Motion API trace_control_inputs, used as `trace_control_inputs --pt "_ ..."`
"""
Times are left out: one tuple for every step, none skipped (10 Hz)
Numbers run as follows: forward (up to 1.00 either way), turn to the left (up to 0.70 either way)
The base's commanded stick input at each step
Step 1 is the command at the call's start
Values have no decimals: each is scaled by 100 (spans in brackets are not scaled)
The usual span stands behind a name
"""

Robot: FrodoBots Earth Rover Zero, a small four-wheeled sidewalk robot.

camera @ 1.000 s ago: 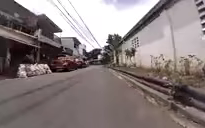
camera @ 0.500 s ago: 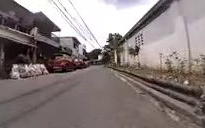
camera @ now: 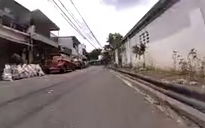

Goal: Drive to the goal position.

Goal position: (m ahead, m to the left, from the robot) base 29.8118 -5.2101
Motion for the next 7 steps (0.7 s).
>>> trace_control_inputs --pt "100 0" --pt "100 0" --pt "100 0" --pt "100 0" --pt "100 0" --pt "100 0" --pt "100 0"
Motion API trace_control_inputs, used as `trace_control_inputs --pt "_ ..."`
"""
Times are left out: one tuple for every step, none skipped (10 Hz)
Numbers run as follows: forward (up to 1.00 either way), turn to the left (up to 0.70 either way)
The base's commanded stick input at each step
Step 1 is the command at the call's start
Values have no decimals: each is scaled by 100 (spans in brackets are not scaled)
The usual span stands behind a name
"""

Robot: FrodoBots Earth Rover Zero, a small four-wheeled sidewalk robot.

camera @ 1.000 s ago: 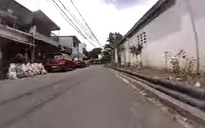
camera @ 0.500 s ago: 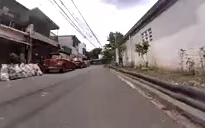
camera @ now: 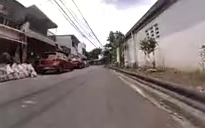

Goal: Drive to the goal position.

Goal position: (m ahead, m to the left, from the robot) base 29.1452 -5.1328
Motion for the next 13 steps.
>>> trace_control_inputs --pt "100 0" --pt "100 0" --pt "100 0" --pt "100 0" --pt "100 0" --pt "100 0" --pt "100 0" --pt "100 0" --pt "100 0" --pt "100 0" --pt "100 0" --pt "100 0" --pt "100 0"
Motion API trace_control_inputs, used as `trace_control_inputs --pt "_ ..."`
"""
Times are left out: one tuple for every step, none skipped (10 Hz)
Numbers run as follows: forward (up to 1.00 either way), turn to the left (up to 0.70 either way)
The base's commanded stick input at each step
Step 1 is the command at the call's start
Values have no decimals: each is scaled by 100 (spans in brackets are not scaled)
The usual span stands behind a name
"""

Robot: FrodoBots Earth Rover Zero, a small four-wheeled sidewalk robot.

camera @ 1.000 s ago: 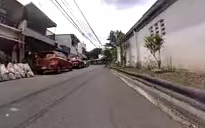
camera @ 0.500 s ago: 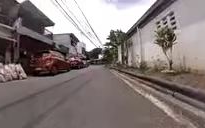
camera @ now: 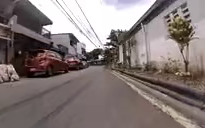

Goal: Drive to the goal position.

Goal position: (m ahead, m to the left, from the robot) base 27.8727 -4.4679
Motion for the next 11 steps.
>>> trace_control_inputs --pt "100 0" --pt "100 0" --pt "100 0" --pt "100 0" --pt "100 0" --pt "100 0" --pt "100 0" --pt "100 0" --pt "100 0" --pt "100 0" --pt "100 0"
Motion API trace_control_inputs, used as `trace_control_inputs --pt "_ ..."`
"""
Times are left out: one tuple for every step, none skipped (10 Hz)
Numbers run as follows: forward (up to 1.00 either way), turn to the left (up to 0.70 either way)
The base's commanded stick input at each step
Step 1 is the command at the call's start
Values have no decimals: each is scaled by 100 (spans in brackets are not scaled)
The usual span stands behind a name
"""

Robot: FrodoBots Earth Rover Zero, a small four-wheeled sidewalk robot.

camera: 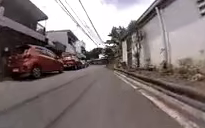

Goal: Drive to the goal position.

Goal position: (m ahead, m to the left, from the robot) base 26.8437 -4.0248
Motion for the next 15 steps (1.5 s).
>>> trace_control_inputs --pt "100 0" --pt "100 0" --pt "100 0" --pt "100 0" --pt "100 0" --pt "100 0" --pt "100 0" --pt "100 0" --pt "100 0" --pt "100 0" --pt "100 0" --pt "100 0" --pt "100 0" --pt "100 0" --pt "100 0"
